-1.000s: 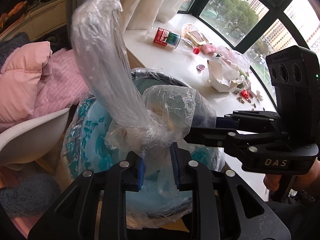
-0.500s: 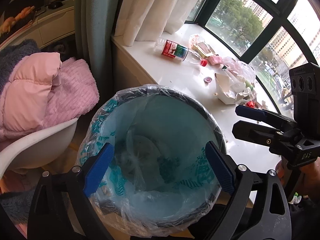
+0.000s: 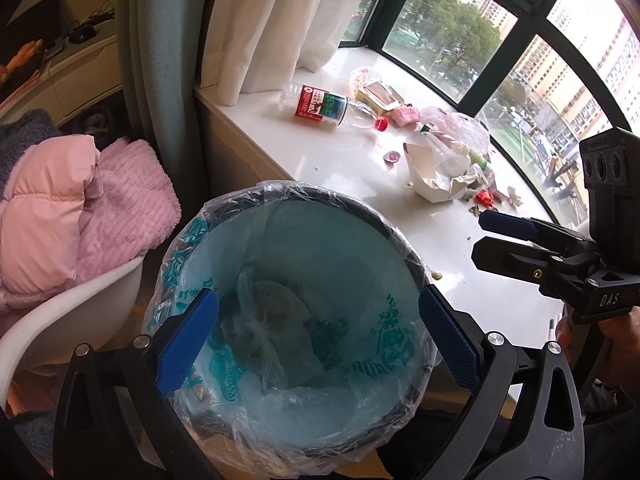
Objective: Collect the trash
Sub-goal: 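Open both tools to drop the bag into the bin, then move both tools back over the window sill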
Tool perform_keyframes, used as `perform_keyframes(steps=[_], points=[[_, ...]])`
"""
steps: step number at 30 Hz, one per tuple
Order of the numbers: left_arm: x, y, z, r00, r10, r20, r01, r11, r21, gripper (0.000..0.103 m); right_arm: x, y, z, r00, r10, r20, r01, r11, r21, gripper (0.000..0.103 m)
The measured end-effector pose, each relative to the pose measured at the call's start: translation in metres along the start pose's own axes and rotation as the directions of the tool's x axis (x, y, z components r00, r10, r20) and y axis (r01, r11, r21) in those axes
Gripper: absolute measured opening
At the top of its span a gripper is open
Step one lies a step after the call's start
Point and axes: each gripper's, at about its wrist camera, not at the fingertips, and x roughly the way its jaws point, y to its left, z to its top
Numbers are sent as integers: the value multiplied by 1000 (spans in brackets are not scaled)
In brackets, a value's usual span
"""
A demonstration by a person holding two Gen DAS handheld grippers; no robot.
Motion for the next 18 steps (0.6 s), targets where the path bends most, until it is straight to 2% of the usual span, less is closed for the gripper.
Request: perform_keyframes(steps=[3, 7, 13, 18], points=[[-4, -1, 2, 1000, -17, 5, 17, 1000, 26, 97, -6, -2, -4, 999, -34, 29, 33, 999, 32, 91], [-8, -7, 8, 999, -51, 4, 50, 996, 76, 97, -26, -16, -9, 991, -99, 88, 87, 987, 132, 90], [-1, -32, 19, 994, -108, -9, 108, 978, 177, 97, -75, -48, -26, 962, -222, 162, 176, 951, 255, 91], [17, -63, 36, 990, -137, -25, 139, 963, 230, 97, -100, -89, -33, 942, -293, 163, 229, 917, 327, 91]])
